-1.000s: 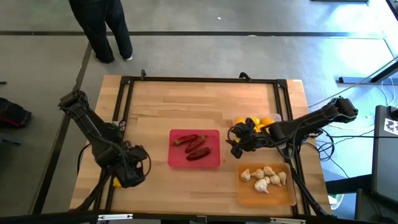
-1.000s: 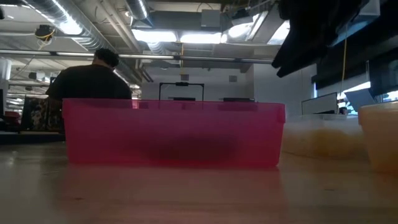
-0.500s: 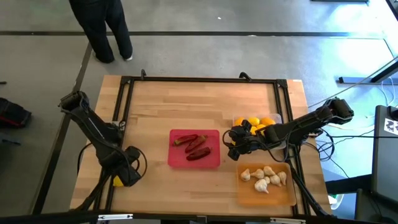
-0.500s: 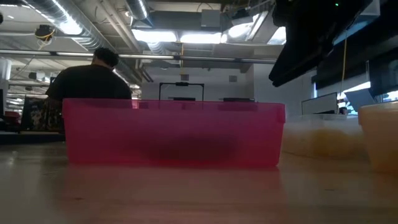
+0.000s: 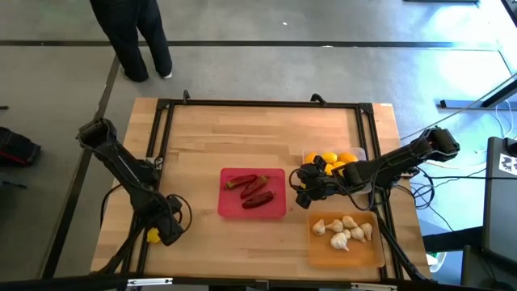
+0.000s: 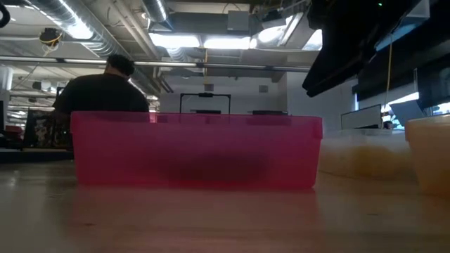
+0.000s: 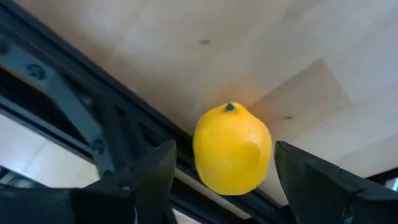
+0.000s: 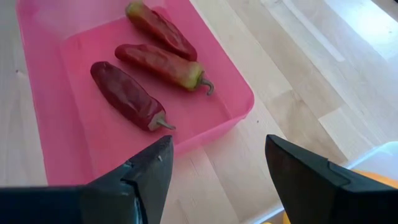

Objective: Sort produce into baskets
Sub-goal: Put the yellow lemon into the transparent bin, then return to Home Position

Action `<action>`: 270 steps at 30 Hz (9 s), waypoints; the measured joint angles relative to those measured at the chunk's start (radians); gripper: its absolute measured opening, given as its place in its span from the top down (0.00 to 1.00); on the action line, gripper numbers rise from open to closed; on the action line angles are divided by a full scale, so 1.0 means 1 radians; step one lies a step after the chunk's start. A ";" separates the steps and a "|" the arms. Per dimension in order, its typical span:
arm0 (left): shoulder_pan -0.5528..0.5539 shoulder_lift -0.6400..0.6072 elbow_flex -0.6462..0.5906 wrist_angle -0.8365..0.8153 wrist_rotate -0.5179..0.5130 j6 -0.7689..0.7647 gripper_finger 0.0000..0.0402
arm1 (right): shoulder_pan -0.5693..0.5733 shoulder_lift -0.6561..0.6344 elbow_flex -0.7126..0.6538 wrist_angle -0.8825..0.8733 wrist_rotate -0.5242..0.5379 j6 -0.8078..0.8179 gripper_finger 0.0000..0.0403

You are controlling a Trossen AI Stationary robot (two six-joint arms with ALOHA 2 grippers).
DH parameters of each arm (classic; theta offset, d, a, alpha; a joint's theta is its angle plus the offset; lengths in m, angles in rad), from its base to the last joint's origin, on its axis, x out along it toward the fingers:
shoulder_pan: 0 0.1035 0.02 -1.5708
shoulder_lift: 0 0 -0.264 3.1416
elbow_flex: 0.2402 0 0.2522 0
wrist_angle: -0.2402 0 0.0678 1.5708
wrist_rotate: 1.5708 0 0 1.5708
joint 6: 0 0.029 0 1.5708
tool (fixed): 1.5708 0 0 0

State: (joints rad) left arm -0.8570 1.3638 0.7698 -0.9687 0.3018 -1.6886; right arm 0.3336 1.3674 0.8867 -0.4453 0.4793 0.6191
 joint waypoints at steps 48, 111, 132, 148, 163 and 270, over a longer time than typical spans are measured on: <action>0.002 0.004 0.102 0.136 -0.153 0.311 0.51 | 0.000 0.000 0.000 0.032 0.000 -0.022 0.38; 0.418 0.188 0.136 1.488 -0.890 1.559 0.49 | 0.000 0.219 0.000 1.018 -0.289 -0.411 0.27; 0.420 0.169 0.136 1.442 -0.865 1.520 0.42 | 0.000 0.219 0.002 0.988 -0.289 -0.418 0.52; 0.401 0.047 0.138 1.146 -0.887 1.487 0.41 | 0.000 0.018 0.002 0.566 -0.097 -0.357 0.52; 0.383 0.049 0.137 0.919 -0.890 1.345 0.41 | 0.000 -0.214 0.001 -0.260 0.000 0.080 0.52; 0.839 -0.820 -0.574 1.191 -0.464 1.638 0.99 | -0.059 -0.833 -0.361 0.111 -0.121 -0.253 0.99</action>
State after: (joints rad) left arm -0.0182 0.5435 0.1954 0.2224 -0.1619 -0.0502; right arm 0.2745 0.5343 0.5260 -0.3343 0.3580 0.3664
